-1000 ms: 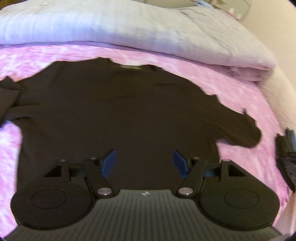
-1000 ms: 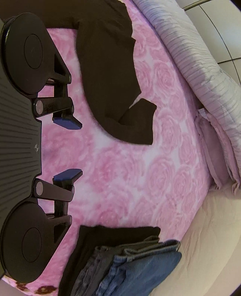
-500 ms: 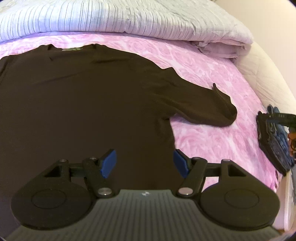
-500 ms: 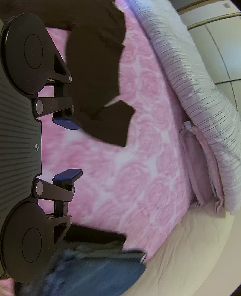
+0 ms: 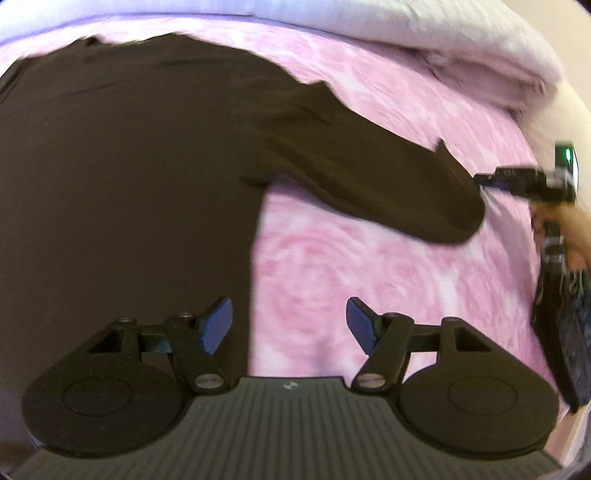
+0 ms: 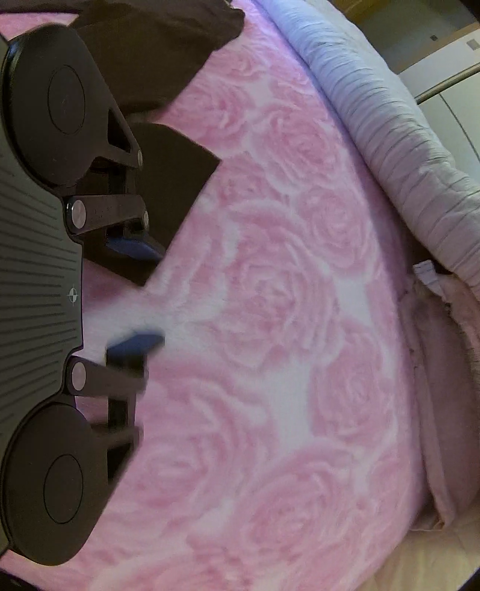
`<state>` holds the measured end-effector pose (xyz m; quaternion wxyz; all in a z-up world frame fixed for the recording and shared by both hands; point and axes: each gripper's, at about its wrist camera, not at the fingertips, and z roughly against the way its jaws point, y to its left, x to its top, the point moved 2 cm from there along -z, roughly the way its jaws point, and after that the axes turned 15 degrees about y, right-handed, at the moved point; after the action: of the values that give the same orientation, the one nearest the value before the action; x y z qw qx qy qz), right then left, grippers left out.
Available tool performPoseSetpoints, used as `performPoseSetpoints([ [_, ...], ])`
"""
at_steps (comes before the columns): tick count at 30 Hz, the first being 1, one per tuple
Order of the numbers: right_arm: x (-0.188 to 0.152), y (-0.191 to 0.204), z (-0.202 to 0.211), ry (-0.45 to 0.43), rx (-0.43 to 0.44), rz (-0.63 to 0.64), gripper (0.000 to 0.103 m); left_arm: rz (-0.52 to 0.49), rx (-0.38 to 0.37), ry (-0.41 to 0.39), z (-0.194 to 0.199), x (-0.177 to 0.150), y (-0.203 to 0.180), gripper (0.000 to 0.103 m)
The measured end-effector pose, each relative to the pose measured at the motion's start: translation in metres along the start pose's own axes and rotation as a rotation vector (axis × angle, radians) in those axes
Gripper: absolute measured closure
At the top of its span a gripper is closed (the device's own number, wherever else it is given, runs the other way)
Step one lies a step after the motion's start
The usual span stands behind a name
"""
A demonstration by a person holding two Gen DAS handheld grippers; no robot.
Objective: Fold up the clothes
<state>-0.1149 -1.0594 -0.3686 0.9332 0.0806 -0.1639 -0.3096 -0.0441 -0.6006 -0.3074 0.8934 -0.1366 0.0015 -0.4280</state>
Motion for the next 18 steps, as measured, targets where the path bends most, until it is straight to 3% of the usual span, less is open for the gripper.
performPoseSetpoints([
  [2, -0.003, -0.002, 0.014, -0.024, 0.016, 0.001, 0.103, -0.029, 0.007, 0.0, -0.002, 0.006, -0.016, 0.039],
  [6, -0.033, -0.009, 0.065, -0.105, -0.115, -0.002, 0.103, -0.049, -0.02, -0.023, -0.004, 0.028, -0.033, 0.039],
  [10, -0.049, -0.018, 0.065, -0.074, -0.006, -0.018, 0.103, -0.116, -0.031, -0.03, -0.013, 0.051, -0.052, 0.039],
  [12, -0.04, -0.017, 0.05, -0.049, 0.035, -0.004, 0.095, -0.152, -0.026, -0.035, -0.016, 0.056, -0.061, 0.039],
  [14, -0.03, -0.017, 0.034, -0.028, 0.072, 0.0, 0.069, -0.176, -0.017, -0.039, -0.018, 0.057, -0.068, 0.039],
  [16, -0.019, -0.016, 0.018, -0.005, 0.093, -0.007, 0.055, -0.176, -0.008, -0.031, -0.022, 0.054, -0.068, 0.039],
  [18, -0.011, -0.014, 0.004, 0.017, 0.106, -0.007, 0.055, -0.164, 0.001, -0.017, -0.026, 0.05, -0.066, 0.039],
])
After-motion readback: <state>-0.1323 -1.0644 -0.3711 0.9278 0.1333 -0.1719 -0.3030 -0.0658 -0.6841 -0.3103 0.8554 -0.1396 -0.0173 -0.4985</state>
